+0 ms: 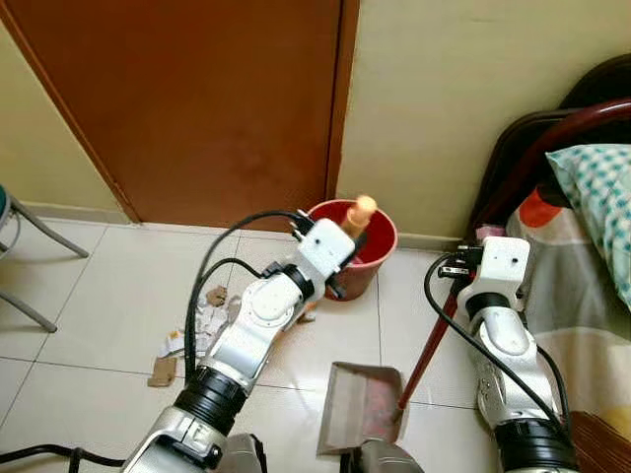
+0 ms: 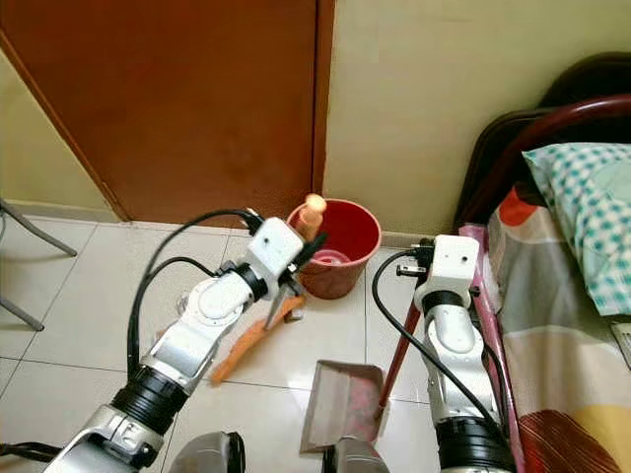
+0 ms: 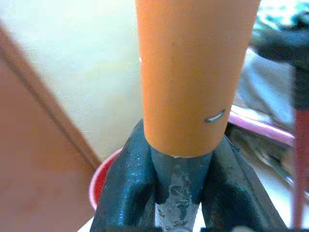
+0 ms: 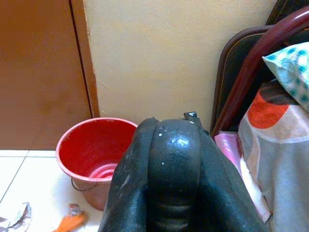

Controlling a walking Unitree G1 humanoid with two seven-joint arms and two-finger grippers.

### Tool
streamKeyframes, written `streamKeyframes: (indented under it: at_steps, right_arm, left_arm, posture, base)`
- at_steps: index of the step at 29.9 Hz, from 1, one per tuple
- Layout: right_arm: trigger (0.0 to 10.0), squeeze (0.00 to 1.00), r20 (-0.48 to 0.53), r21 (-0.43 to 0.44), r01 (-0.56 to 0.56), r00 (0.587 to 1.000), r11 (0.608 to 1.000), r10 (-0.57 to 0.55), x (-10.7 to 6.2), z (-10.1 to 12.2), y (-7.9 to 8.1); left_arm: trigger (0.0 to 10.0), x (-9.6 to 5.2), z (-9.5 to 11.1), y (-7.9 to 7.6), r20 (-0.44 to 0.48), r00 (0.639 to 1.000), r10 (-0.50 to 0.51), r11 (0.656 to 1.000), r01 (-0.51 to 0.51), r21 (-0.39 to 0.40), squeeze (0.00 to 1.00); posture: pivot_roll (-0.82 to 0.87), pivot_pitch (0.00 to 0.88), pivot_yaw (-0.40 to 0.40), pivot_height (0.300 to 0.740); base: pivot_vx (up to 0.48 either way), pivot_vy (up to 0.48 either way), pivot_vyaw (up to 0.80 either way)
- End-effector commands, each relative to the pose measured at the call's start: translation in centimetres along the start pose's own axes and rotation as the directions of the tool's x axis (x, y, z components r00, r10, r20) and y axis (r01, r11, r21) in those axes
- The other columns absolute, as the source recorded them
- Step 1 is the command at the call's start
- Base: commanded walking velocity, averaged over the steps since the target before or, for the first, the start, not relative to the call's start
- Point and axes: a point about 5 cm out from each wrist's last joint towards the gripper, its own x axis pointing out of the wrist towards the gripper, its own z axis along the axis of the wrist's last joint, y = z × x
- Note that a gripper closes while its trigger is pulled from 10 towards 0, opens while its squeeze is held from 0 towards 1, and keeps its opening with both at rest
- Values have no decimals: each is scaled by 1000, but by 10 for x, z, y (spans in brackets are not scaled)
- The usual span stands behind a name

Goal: Sweep floor

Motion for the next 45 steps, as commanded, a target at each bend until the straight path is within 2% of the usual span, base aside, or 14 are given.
streamKeyframes:
  at_steps: [1, 5, 9, 11, 16, 18, 26, 31, 33, 34, 36, 38, 40, 45]
  right_arm:
    - [10000, 0, 29, -2, 19, 999, 1000, -19, 3, 6, -3]
    - [10000, 0, 32, -38, 67, 997, 997, -66, 3, 5, -11]
    - [10000, 0, 34, -53, 108, 994, 993, -106, 3, 5, -19]
    - [10000, 0, 41, -60, 126, 992, 990, -123, 6, 7, -23]
    - [10000, 0, 50, -69, 127, 991, 989, -124, 11, 10, -24]
    - [10000, 0, 58, -74, 130, 990, 989, -126, 15, 13, -25]
    - [10000, 0, 74, -84, 113, 992, 990, -107, 24, 17, -18]
    - [10000, 0, 83, -101, 123, 990, 987, -114, 25, 18, -19]
    - [10000, 0, 81, -101, 125, 990, 987, -118, 24, 17, -19]
    - [10000, 0, 81, -103, 126, 990, 987, -118, 24, 16, -20]
    - [10000, 0, 79, -102, 125, 990, 987, -117, 24, 15, -20]
    - [10000, 0, 75, -105, 119, 991, 987, -112, 24, 14, -20]
    - [10000, 0, 47, -110, 81, 996, 991, -76, 25, 9, -17]
    - [10000, 0, 12, -114, 3, 1000, 993, -2, 25, 4, -8]
  left_arm:
    - [10000, 2, 2, -3, -6, 998, -66, 997, 66, 51, 0]
    - [10000, -4, -6, -13, -31, 988, -148, 989, 149, 12, 0]
    - [10000, -13, -8, -16, -36, 985, -166, 986, 166, -2, 0]
    - [10000, -21, 0, -17, -15, 986, -164, 986, 163, -38, 0]
    - [10000, -29, 11, -23, 16, 984, -177, 981, 178, -81, 0]
    - [10000, -31, 21, -28, 54, 984, -171, 976, 177, -127, 0]
    - [10000, -26, 39, -34, 128, 985, -119, 955, 149, -256, 0]
    - [10000, -28, 49, -20, 144, 988, -55, 964, 91, -252, 0]
    - [10000, -33, 47, -6, 137, 990, 14, 977, 16, -211, 0]
    - [10000, -39, 44, 8, 120, 989, 83, 979, -58, -197, 0]
    - [10000, -43, 41, 18, 112, 985, 131, 976, -109, -188, 0]
    - [10000, -50, 35, 32, 86, 975, 205, 967, -188, -171, 0]
    - [10000, -63, 21, 56, 27, 938, 347, 930, -340, -139, 0]
    - [10000, -71, 7, 68, -32, 912, 408, 904, -409, -123, 0]
  posture:
    - [-40, 128, 2, 740]
    - [-40, 128, 2, 740]
    - [-37, 134, 1, 740]
    - [-28, 140, -3, 740]
    - [-13, 147, -9, 740]
    - [-8, 149, -12, 740]
    - [-2, 149, -17, 740]
    - [-7, 148, -13, 740]
    - [-6, 150, -13, 740]
    - [-6, 152, -14, 740]
    - [-6, 152, -14, 740]
    - [-3, 156, -17, 740]
    - [-2, 158, -21, 740]
    - [-6, 158, -25, 740]
  base:
    - [0, 0, 0]
    - [0, 0, 0]
    - [0, 0, 0]
    - [0, 0, 0]
    - [0, 0, 0]
    - [0, 0, 0]
    - [0, 0, 0]
    - [0, 0, 0]
    - [0, 0, 0]
    - [0, 0, 0]
    - [0, 0, 0]
    - [0, 0, 0]
    - [0, 0, 0]
    - [0, 0, 0]
